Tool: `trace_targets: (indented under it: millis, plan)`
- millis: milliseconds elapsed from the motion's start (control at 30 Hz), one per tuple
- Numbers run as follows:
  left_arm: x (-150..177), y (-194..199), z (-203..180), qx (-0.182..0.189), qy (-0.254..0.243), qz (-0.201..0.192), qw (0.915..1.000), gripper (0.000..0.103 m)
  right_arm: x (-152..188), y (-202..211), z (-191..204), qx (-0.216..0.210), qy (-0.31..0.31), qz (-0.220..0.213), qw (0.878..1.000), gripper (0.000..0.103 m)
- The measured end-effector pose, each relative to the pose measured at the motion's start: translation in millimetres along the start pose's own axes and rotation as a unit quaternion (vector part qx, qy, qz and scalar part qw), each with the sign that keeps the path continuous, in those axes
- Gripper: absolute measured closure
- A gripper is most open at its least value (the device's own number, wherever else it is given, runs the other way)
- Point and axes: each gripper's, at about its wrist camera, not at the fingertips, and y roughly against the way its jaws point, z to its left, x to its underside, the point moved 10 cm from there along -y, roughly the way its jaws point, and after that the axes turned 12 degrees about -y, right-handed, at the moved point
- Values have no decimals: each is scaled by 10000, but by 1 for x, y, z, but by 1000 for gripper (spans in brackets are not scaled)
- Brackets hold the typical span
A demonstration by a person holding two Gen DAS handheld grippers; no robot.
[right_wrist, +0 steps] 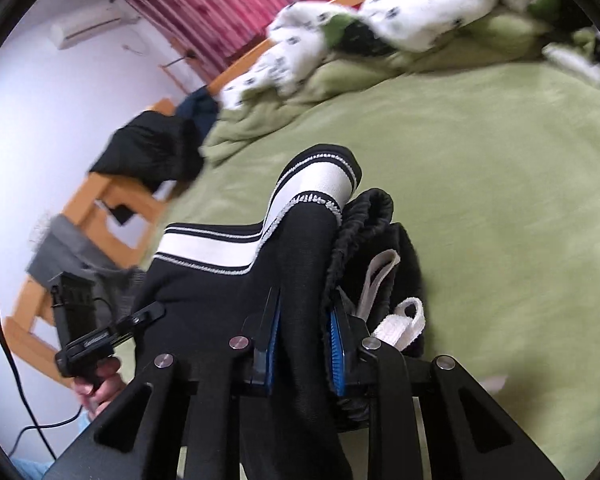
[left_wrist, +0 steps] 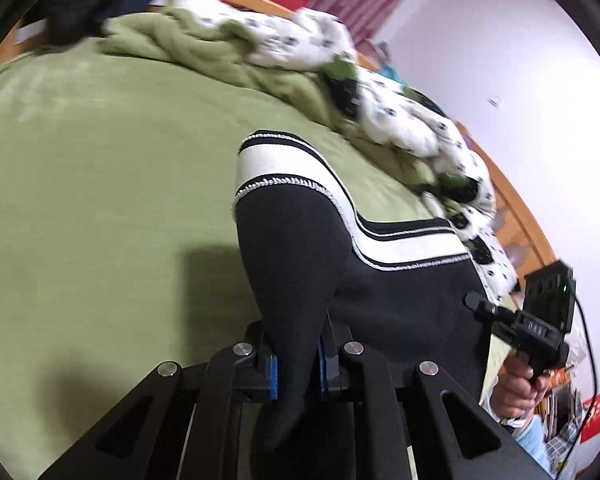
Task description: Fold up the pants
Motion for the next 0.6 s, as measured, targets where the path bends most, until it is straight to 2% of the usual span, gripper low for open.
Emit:
trace_targets:
  millis: [100,167,267,333,367,433,500,533,567,600]
  plan:
    - [7,23,43,-435,-119,94,9989,90,27,-37,37,-358,43,267,9990,83]
    - [19,18,64,-589,-117,246,9979,89,42,-60,52,-389,197,378,9983,83]
    - [46,-7,89,-637,63,508,9967,80,49,-91,41,-45,314,394,9987,81]
    - [62,-19,98,-800,49,550,9953,68,50,-102,13,275,438,298,9982,79]
    - [65,-20,98,-804,20,499,9955,64,51,-104,3,276,428,296,9983,77]
    - [64,-15,94,-782,-107,393,9961,63,54,-100,-5,276,401,286,9984,72]
    - [59,-5,95,-999,-342,384,9937,63,52,-92,1,633,725,198,9952,62]
    - [55,1,96,-1116,-438,326,9923,61,47,-87,6,782,871,93,9931,62]
    - [50,7,97,-1231,-525,230,9907,57,42,-83,12,877,983,-51,9913,62]
    - [42,13,96,-1333,-596,72,9893,47,33,-81,20,931,1073,-228,9896,62]
